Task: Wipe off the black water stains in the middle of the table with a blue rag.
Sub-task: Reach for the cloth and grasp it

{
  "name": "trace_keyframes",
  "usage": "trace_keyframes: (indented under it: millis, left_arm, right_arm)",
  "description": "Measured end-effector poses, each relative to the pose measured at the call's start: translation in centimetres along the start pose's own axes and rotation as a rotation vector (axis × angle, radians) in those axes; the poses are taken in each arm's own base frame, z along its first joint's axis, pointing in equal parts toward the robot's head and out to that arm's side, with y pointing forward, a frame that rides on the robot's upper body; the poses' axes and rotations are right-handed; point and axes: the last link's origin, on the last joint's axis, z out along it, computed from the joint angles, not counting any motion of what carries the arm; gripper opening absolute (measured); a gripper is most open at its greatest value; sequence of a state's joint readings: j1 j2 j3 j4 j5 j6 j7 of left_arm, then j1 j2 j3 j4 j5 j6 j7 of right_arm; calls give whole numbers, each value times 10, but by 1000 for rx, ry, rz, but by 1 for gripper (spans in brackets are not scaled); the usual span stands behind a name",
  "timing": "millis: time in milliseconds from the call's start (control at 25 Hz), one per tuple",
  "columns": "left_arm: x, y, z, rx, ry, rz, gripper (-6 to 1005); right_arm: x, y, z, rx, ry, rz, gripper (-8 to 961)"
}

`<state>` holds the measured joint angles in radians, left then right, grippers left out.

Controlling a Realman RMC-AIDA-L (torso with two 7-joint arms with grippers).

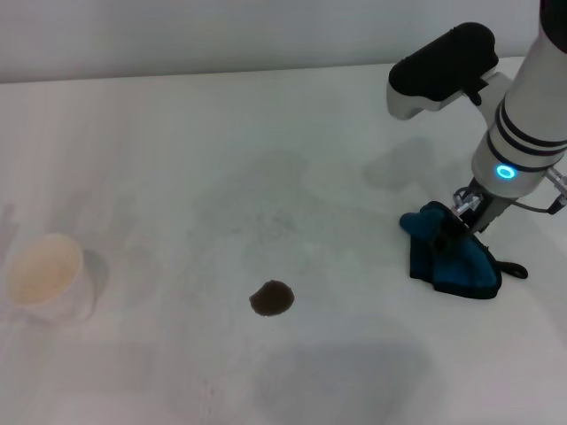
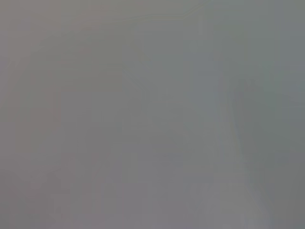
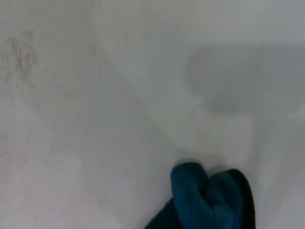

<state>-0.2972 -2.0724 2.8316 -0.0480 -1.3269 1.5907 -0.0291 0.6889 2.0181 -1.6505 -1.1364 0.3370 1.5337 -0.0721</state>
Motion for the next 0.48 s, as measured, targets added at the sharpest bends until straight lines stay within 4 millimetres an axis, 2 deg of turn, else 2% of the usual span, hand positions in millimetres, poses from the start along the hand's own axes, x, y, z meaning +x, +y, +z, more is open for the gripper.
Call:
trace_keyframes:
  millis: [480]
  left_arm:
    - [0,0,2,-3,-1,6,867]
  right_arm:
    - [1,8,5,5,23,-34,465]
